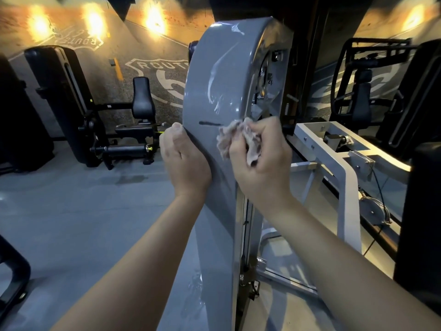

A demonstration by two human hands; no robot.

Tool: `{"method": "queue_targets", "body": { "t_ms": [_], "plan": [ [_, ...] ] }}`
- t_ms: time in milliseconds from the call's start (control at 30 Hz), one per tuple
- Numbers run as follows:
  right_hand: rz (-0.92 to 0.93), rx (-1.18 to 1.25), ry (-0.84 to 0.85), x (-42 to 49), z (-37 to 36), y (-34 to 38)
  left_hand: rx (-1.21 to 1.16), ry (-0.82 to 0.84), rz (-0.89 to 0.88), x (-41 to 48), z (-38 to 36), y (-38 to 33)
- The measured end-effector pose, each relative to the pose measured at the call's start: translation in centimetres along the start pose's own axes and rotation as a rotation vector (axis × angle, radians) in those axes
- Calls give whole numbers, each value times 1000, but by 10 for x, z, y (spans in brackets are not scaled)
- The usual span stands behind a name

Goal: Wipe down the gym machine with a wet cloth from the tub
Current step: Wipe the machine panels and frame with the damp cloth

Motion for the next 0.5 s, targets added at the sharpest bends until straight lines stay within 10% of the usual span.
{"method": "queue_targets", "body": {
  "t_ms": [500],
  "plan": [
    [-215, 90, 92, -15, -4, -8, 1, 30, 13, -1, -1, -2]
  ]
}}
Point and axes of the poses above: each hand's wrist, its own x-axis towards the middle knuckle, its own z-axis out of the back of the hand, y = z × x, the point moved 7 cm from there along x, towards the middle knuckle, and after that the axes turned 15 degrees about -z, right-handed, at the moved point
